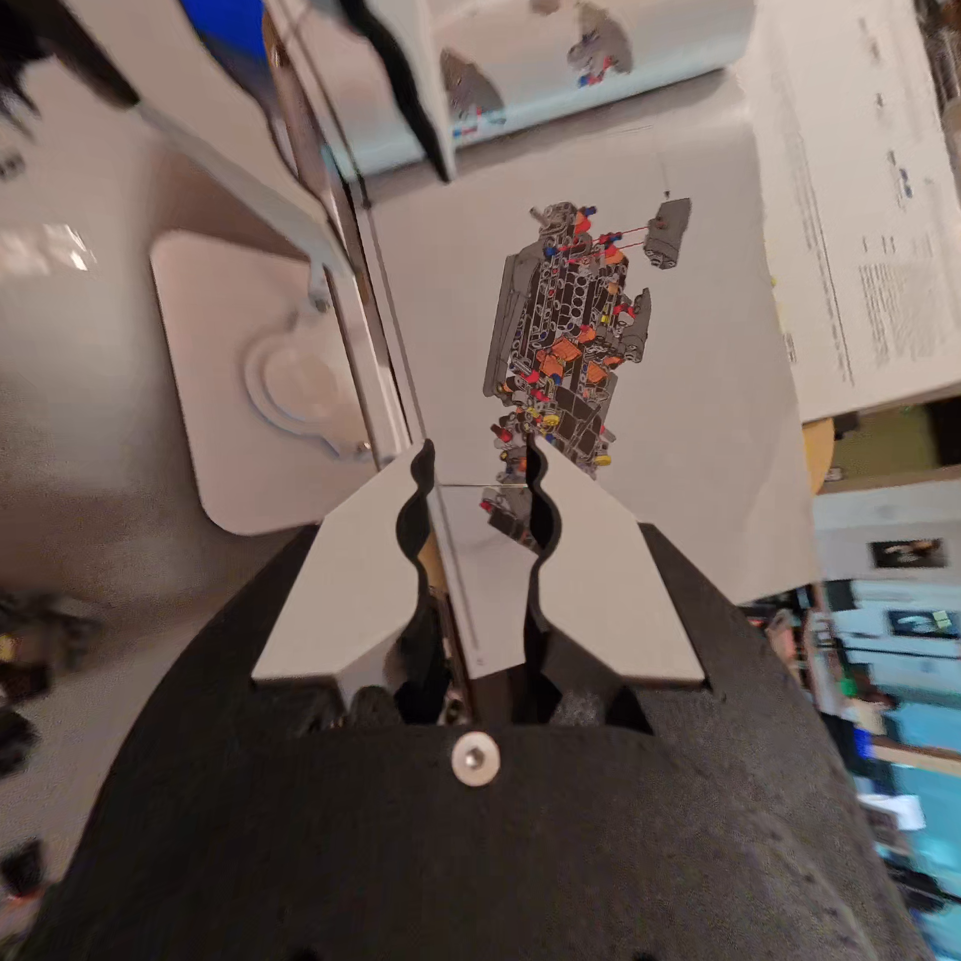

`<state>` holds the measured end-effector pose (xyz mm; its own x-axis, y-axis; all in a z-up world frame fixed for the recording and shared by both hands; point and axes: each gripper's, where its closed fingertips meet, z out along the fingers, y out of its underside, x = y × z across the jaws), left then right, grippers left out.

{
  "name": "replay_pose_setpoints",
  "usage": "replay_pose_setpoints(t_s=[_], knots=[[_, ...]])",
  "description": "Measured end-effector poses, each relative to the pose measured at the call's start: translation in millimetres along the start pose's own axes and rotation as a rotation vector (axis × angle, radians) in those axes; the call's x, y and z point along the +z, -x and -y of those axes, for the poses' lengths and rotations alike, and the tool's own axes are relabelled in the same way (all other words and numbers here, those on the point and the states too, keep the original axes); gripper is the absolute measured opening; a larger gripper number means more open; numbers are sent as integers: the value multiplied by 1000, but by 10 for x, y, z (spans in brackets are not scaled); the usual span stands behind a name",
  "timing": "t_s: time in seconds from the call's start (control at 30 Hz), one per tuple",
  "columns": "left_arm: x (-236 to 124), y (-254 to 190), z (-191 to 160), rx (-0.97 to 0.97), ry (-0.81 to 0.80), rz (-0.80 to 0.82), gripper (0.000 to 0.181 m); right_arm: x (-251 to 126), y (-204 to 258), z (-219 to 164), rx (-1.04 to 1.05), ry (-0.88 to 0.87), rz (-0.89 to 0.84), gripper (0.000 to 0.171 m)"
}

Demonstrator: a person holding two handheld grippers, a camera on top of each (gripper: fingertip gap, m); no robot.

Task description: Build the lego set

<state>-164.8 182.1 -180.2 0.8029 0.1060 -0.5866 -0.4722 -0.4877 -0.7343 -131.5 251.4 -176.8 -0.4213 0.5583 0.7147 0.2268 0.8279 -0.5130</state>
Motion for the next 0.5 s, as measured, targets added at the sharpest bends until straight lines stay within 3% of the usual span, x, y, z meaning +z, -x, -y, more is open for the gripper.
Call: replay_pose_setpoints(t_s=[0.17, 0.23, 0.3, 0.37, 0.43, 0.5], knots=[[219, 107, -134, 15, 64, 27, 48, 179, 26, -190, -260, 124, 101, 36], [241, 114, -157, 21, 70, 45, 44, 224, 81, -212, -308, 139, 140, 28], [217, 87, -114, 63, 39, 66, 28, 256, 92, -219, -360, 159, 139, 21], [229, 97, -176, 65, 68, 92, 28, 264, 116, -221, -387, 169, 152, 17], [213, 143, -180, 80, 65, 126, 26, 233, 136, -214, -402, 153, 177, 17], [182, 167, -177, 56, 69, 120, 26, 159, 119, -175, -389, 127, 203, 29]])
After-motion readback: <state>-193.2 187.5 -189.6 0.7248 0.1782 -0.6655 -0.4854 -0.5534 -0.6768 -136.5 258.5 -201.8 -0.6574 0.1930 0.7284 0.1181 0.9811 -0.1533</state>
